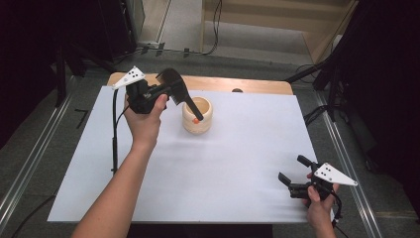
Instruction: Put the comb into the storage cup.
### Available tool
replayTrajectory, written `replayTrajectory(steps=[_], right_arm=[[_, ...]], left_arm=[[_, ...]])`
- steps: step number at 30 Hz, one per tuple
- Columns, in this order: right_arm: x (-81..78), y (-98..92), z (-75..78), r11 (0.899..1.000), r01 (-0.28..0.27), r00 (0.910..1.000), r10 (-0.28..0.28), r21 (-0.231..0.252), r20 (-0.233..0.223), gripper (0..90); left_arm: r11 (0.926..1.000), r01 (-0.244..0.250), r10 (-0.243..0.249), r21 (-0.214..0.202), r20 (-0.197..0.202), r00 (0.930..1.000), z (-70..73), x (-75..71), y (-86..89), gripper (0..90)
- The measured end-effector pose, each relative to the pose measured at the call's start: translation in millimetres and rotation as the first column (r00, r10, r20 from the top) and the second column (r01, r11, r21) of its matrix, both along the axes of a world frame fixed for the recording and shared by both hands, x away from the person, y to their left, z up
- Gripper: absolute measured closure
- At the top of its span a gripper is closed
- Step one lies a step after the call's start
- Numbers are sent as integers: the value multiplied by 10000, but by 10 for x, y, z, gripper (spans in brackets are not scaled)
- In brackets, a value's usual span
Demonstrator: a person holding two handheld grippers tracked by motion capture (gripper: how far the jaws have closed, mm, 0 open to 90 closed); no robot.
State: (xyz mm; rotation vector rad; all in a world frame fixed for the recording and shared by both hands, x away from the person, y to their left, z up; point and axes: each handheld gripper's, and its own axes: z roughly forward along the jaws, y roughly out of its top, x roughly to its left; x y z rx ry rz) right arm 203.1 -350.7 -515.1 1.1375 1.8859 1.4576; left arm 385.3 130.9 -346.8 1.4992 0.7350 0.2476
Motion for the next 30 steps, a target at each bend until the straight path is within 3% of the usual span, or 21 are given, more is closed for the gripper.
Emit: replayTrajectory(steps=[7,18,30], right_arm=[[-5,-2,-1,10000,0,10000,0,33,10,0],[-3,4,-3,10000,-62,10000,62,15,41,0],[-2,5,-5,10000,-55,10000,55,3,44,0]], left_arm=[[9995,-235,232,210,129,9996,27,47,2,848],[9960,-884,878,143,400,9953,35,139,-18,848],[9923,-1194,1181,335,402,9922,-110,259,-62,847]])
